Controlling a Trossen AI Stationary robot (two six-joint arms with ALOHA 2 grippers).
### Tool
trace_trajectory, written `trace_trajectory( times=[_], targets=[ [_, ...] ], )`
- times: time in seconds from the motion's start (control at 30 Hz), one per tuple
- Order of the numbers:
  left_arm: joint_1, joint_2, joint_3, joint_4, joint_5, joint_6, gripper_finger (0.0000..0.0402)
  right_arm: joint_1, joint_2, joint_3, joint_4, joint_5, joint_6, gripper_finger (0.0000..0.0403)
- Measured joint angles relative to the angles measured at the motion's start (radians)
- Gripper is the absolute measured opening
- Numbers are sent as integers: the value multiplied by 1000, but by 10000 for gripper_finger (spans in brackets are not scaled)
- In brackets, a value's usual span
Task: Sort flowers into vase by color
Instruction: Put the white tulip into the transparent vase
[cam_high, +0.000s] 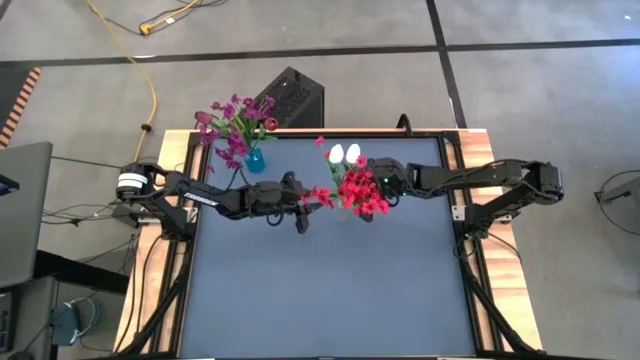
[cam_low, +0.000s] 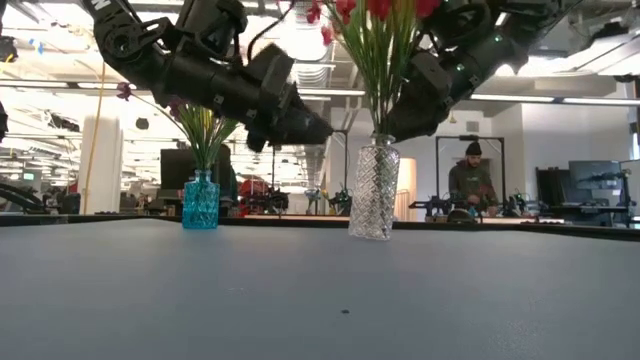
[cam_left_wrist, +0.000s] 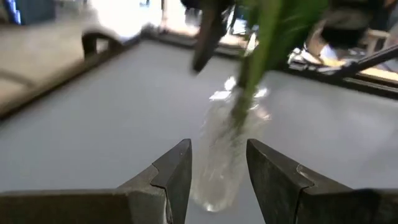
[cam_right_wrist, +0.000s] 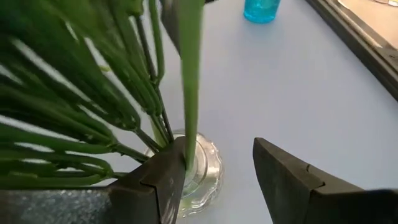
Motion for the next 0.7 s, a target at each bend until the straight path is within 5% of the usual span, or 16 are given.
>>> trace_trajectory(
  times=[0.33, 0.5, 0.7],
  targets=[
    [-62, 81, 30, 188, 45, 178, 150, -32, 1, 0, 9, 0, 38, 212],
    [-80, 229, 131, 184, 39, 283, 200, -29, 1, 0, 7, 0, 43, 212],
    [-72, 245, 165, 189, -6, 261, 277, -17, 1, 0, 2, -3, 44, 212]
  ],
)
